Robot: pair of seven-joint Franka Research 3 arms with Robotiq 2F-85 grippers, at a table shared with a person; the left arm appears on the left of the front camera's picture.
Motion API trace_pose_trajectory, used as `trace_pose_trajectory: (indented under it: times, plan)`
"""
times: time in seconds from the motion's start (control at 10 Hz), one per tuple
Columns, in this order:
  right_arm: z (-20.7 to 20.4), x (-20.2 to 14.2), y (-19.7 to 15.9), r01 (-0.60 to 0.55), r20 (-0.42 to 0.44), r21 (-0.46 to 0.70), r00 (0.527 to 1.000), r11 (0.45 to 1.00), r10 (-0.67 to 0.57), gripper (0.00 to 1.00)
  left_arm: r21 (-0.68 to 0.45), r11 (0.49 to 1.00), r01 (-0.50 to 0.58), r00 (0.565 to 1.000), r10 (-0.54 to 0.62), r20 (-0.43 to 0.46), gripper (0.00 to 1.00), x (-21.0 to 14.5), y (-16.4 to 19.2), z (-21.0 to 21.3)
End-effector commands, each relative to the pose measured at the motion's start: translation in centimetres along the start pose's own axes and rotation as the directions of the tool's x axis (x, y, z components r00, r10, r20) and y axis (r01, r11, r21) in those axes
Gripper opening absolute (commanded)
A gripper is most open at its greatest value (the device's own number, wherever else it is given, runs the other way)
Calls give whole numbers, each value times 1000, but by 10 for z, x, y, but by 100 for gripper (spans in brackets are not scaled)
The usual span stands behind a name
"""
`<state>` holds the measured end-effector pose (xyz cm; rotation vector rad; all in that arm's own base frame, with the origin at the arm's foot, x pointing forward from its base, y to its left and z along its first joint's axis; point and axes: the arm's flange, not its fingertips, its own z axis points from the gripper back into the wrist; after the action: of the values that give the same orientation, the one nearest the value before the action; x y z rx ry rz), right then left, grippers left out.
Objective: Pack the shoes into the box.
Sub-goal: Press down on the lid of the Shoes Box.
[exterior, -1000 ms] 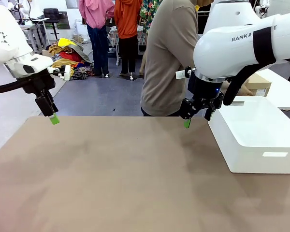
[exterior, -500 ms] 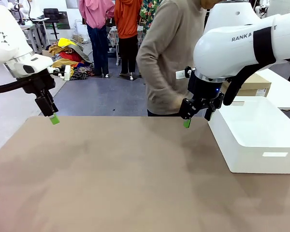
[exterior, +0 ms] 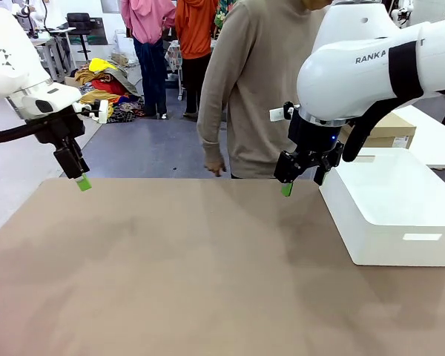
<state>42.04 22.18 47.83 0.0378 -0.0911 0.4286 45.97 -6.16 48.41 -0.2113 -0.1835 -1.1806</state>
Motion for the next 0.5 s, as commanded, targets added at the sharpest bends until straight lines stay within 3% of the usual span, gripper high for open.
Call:
trace_pose_trajectory:
  times: [0.0, 0.4]
  plan:
    - [5, 1, -1, -2, -2, -6, 1000, 1000, 2, 100, 2, 1000, -11, 1000, 11, 8, 100, -1, 1, 1]
    - [5, 1, -1, -2, -2, -6, 1000, 1000, 2, 100, 2, 1000, -11, 1000, 11, 8, 100, -1, 1, 1]
